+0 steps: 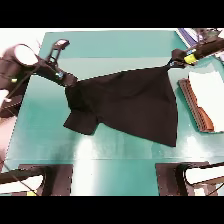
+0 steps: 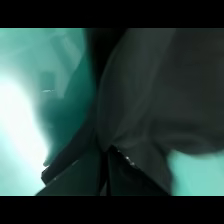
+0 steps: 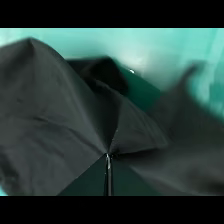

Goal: Fold the shirts.

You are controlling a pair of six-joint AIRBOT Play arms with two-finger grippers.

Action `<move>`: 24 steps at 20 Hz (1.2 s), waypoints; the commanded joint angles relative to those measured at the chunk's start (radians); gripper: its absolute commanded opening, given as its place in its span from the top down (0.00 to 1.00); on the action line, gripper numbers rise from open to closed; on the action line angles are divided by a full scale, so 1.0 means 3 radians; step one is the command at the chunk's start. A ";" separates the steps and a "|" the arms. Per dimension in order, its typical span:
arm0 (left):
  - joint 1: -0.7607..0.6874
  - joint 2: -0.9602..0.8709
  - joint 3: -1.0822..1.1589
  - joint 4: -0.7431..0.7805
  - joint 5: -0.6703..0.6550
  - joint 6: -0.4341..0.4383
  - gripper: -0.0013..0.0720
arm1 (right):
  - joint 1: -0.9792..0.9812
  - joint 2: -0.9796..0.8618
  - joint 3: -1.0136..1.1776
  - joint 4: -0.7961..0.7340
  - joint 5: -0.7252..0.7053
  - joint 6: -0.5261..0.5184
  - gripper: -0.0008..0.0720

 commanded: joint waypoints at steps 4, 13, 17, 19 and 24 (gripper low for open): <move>0.0193 -0.0504 0.0451 0.0502 0.0860 -0.0441 0.19 | 0.0032 -0.0515 0.0665 -0.0046 -0.0015 0.0088 0.36; 0.1194 -0.0496 -0.0081 -0.0580 -0.0205 0.0037 0.19 | -0.0160 0.0491 -0.0570 -0.0046 0.0202 -0.0217 0.40; 0.1105 -0.0496 -0.0874 -0.0683 0.0019 0.0683 0.19 | -0.0146 0.0838 -0.1087 -0.0031 -0.0108 -0.0216 0.40; 0.0965 -0.0496 -0.1101 -0.0746 0.0200 0.0988 0.19 | -0.0146 0.0942 -0.1265 0.0069 -0.0224 -0.0215 0.40; 0.0645 -0.0493 -0.1146 -0.0741 0.0800 0.0963 0.19 | -0.0146 0.0961 -0.1325 0.0132 -0.0175 -0.0214 0.40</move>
